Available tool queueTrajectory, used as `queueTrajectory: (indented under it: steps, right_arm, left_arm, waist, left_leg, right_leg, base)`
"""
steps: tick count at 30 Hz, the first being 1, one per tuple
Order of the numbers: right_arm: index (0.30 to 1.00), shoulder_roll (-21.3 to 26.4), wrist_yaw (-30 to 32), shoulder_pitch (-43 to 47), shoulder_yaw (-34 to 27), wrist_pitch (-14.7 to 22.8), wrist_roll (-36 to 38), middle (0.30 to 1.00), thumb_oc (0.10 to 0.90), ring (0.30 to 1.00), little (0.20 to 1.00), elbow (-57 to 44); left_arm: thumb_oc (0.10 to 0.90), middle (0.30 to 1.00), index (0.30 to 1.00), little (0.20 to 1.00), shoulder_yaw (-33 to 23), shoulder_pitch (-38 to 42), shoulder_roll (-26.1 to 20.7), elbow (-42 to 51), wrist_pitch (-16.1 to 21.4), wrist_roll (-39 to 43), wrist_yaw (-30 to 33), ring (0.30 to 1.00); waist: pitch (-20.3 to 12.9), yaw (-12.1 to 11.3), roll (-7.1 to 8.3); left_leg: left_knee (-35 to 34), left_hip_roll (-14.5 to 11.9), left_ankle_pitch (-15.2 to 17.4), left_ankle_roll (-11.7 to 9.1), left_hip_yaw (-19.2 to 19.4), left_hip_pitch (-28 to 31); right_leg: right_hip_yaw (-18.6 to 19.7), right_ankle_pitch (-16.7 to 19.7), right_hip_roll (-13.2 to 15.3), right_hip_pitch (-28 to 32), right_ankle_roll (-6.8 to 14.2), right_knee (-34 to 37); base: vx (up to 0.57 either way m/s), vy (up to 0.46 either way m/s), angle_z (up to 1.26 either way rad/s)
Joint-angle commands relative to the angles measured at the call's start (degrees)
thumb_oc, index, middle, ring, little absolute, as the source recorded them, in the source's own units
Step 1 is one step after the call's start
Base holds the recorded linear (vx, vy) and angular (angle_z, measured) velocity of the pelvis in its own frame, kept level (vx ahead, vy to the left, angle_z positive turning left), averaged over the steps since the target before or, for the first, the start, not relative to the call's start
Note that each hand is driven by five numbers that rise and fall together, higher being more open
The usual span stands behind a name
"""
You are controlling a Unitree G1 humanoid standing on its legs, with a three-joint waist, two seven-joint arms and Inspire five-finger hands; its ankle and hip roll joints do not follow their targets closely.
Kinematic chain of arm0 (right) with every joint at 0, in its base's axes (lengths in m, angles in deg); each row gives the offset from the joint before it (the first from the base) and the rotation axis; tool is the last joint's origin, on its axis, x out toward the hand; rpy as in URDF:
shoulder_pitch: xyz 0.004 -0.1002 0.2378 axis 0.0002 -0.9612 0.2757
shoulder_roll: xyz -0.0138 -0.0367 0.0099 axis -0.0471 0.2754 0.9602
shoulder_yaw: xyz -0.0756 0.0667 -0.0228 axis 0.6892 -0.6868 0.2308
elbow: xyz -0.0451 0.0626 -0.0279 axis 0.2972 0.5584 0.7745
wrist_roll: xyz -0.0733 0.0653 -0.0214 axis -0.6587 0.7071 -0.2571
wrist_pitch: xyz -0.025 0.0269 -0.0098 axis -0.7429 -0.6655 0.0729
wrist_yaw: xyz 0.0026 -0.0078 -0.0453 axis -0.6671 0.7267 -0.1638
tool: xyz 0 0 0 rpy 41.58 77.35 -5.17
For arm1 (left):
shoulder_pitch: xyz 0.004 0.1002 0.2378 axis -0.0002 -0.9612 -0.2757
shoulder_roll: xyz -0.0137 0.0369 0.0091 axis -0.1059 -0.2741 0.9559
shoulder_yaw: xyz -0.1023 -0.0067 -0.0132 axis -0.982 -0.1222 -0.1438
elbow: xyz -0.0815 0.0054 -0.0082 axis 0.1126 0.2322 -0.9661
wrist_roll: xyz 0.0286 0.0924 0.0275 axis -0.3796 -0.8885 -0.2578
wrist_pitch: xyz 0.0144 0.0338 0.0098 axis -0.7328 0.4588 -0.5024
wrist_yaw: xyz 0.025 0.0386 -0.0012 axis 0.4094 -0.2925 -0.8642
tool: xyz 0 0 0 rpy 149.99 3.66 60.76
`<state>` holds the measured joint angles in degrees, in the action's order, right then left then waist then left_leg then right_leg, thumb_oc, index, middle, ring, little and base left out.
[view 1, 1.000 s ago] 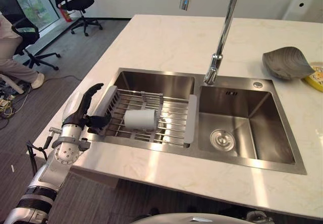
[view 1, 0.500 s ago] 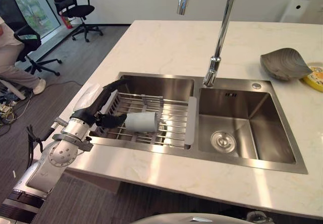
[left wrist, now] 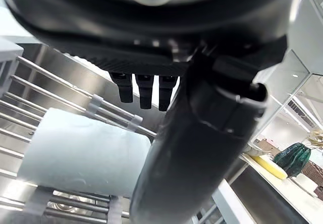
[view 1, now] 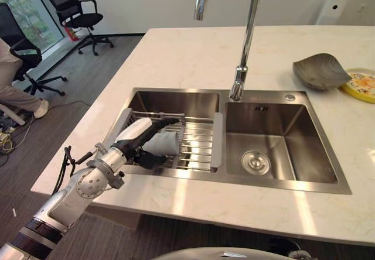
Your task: Place the dishes in the dishwasher.
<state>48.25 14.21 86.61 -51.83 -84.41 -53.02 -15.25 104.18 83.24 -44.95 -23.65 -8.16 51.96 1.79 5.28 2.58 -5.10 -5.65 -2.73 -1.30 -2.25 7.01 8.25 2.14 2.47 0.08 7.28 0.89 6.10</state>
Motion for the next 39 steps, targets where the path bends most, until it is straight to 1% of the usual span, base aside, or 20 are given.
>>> queueTrajectory:
  steps: [1,2,4,5,8,9,12,13,15,21,23,25,27,28,30,35,39]
  right_arm:
    - [0.900,0.59,0.61,4.00,1.31,0.56,-0.54,0.900,0.800,0.900,0.900,2.49]
    - [0.900,0.59,0.61,4.03,1.29,0.56,-0.54,0.900,0.800,0.900,0.900,2.46]
    - [0.900,0.50,0.65,3.89,1.16,0.56,-0.56,0.900,0.800,0.900,0.900,2.50]
    - [0.900,0.33,0.69,3.84,1.00,0.33,-0.60,0.900,0.800,0.900,0.900,2.54]
    - [0.900,0.09,0.63,3.54,0.80,0.03,-0.92,0.900,0.800,0.900,0.900,2.62]
    - [0.900,0.07,0.63,3.55,0.73,0.00,-0.98,0.900,0.800,0.900,0.900,2.60]
    - [0.900,0.03,0.59,3.43,0.56,-0.16,-0.98,0.900,0.800,0.900,0.900,2.58]
    - [0.900,-0.12,0.49,3.27,0.61,-0.36,-1.10,0.900,0.800,0.900,0.900,2.50]
    - [0.900,-0.12,0.34,3.23,0.75,-0.61,-1.30,0.900,0.800,0.900,0.900,2.44]
    - [0.900,0.16,-0.44,3.16,1.01,-1.31,-1.39,0.900,0.800,0.900,0.900,2.56]
    - [0.900,0.14,-1.09,3.18,1.42,-1.62,-1.38,0.900,0.800,0.900,0.900,2.64]
    - [0.900,0.15,-1.10,3.17,1.39,-1.62,-1.38,0.900,0.800,0.900,0.900,2.64]
    - [0.900,0.36,-1.81,3.43,1.97,-1.86,-1.35,0.900,0.800,0.900,0.900,2.51]
    - [0.900,0.50,-1.94,3.68,2.07,-1.91,-1.29,0.900,0.800,0.900,0.900,2.43]
    - [0.900,0.72,-2.20,4.08,2.07,-1.94,-0.98,0.900,0.800,0.900,0.900,2.24]
    - [0.900,0.62,-2.36,4.30,2.26,-1.72,-0.73,0.900,0.800,0.900,0.900,2.11]
    - [0.900,0.11,-2.04,4.08,1.95,-1.40,-0.45,0.900,0.800,0.900,0.900,2.22]
  left_arm:
    - [0.800,0.900,0.900,0.900,-2.08,10.04,-0.50,-0.50,1.26,-3.90,1.03,0.900]
    - [0.800,0.900,0.900,0.900,-2.05,10.12,-0.48,-0.55,1.26,-3.95,1.05,0.900]
    - [0.800,0.900,0.900,0.900,-1.78,10.06,0.03,-1.14,0.95,-4.84,0.96,0.900]
    - [0.800,0.900,0.900,0.900,-1.70,9.66,0.95,-2.69,0.07,-6.21,0.85,0.900]
    - [0.800,0.900,0.900,0.900,-1.60,9.47,1.70,-4.73,-0.98,-9.99,1.32,0.900]
    - [0.800,0.900,0.900,0.900,-1.65,9.68,1.96,-5.76,-1.46,-11.39,1.88,0.900]
    - [0.800,0.900,0.900,0.900,-2.15,9.15,2.77,-7.20,-2.10,-12.51,2.36,0.900]
    - [0.800,0.900,0.900,0.900,-2.53,8.73,3.31,-8.57,-2.79,-13.88,2.71,0.900]
    - [0.800,0.900,0.900,0.900,-2.43,8.66,3.87,-10.49,-3.59,-15.27,2.92,0.900]
    - [0.800,0.900,0.900,0.900,-0.97,9.58,5.06,-14.97,-4.94,-14.80,1.46,0.900]
    - [0.800,0.900,0.900,0.900,0.54,10.52,5.76,-17.13,-5.60,-14.31,0.11,0.900]
    - [0.800,0.900,0.900,0.900,0.61,10.59,5.78,-17.20,-5.59,-14.30,0.13,0.900]
    - [0.800,0.900,0.900,0.900,2.62,11.84,6.37,-19.83,-6.22,-13.97,-1.07,0.900]
    - [0.712,0.768,0.768,0.768,3.31,12.27,6.31,-20.12,-6.23,-14.10,-1.42,0.768]
    - [0.400,0.300,0.300,0.300,4.15,13.10,5.81,-19.53,-6.06,-14.03,-1.98,0.300]
    - [0.400,0.300,0.300,0.300,4.24,13.03,4.95,-17.77,-4.72,-12.81,-1.27,0.300]
    - [0.400,0.300,0.300,0.300,1.35,10.92,5.97,-16.82,-4.17,-11.15,1.86,0.300]
  waist:
    - [-1.54,0.67,2.18]
    - [-1.49,0.63,2.24]
    - [-1.43,0.68,2.21]
    - [-1.32,0.74,2.12]
    - [-1.23,0.86,1.99]
    - [-1.13,0.83,2.03]
    - [-1.07,0.82,1.99]
    - [-1.10,0.83,1.87]
    - [-1.02,0.93,1.84]
    - [-1.06,1.42,1.46]
    - [-1.08,1.74,1.32]
    - [-1.08,1.70,1.30]
    - [-0.88,1.97,1.07]
    - [-0.81,2.05,1.02]
    - [-0.76,2.06,1.01]
    - [-0.71,1.90,1.11]
    - [-1.00,1.10,1.52]
  left_leg:
    - [0.65,1.31,6.23,-1.73,-0.37,3.13]
    - [0.65,1.31,5.74,-1.76,-0.29,2.87]
    - [0.65,1.34,5.80,-1.71,-0.24,2.86]
    - [0.65,1.36,5.82,-1.64,-0.11,2.81]
    - [0.65,1.37,6.36,-1.56,0.34,3.04]
    - [0.65,1.37,5.90,-1.59,0.56,2.80]
    - [0.65,1.33,5.92,-1.57,0.81,2.85]
    - [0.65,1.33,6.43,-1.53,0.89,3.09]
    - [0.65,1.31,5.95,-1.54,1.09,2.88]
    - [0.65,1.37,6.51,-1.44,0.97,3.30]
    - [0.65,1.42,6.55,-1.37,1.03,3.37]
    - [0.65,1.42,6.56,-1.37,1.05,3.36]
    - [0.65,1.50,6.48,-1.30,1.17,3.21]
    - [0.65,1.50,6.47,-1.31,1.22,3.15]
    - [0.65,1.50,6.46,-1.28,1.27,3.04]
    - [0.65,1.51,6.52,-1.28,1.62,2.92]
    - [0.65,1.39,6.62,-1.40,1.68,2.98]
  right_leg:
    - [-0.56,-4.14,4.20,0.01,5.86,-1.10]
    - [-0.52,-3.68,4.19,-0.26,5.78,-1.10]
    - [-0.38,-3.66,4.18,-0.32,5.79,-1.10]
    - [-0.12,-3.62,4.17,-0.47,5.78,-1.10]
    - [0.01,-4.02,4.11,-0.37,5.98,-1.10]
    - [0.12,-3.54,4.10,-0.64,5.92,-1.10]
    - [0.17,-3.51,4.12,-0.71,5.95,-1.10]
    - [0.08,-3.97,4.15,-0.46,6.05,-1.10]
    - [0.24,-3.50,4.19,-0.75,5.97,-1.10]
    - [0.48,-4.10,4.17,-0.31,5.96,-1.10]
    - [0.71,-4.16,4.15,-0.30,5.92,-1.10]
    - [0.73,-4.16,4.15,-0.31,5.92,-1.10]
    - [0.94,-4.00,4.07,-0.59,5.96,-1.10]
    - [1.03,-3.95,4.03,-0.72,5.95,-1.10]
    - [1.09,-3.84,4.01,-0.86,5.93,-1.10]
    - [0.96,-3.74,3.92,-0.98,5.97,-1.10]
    - [0.35,-3.91,3.93,-0.64,6.02,-1.10]
  base:
    - [-0.04,-0.008,-0.01]
    - [0.00,0.000,0.00]
    - [0.00,0.000,0.00]
    - [-0.01,-0.005,-0.04]
    - [0.01,-0.005,-0.06]
    - [-0.04,-0.019,-0.08]
    - [0.00,-0.010,-0.08]
    - [0.03,0.001,-0.05]
    - [-0.01,-0.009,-0.07]
    - [0.01,-0.002,-0.03]
    - [0.00,0.000,0.00]
    - [0.00,0.000,0.00]
    - [0.00,0.000,0.00]
    - [0.00,0.000,0.00]
    - [0.00,0.000,0.00]
    - [0.00,0.000,0.00]
    - [0.00,0.000,0.00]
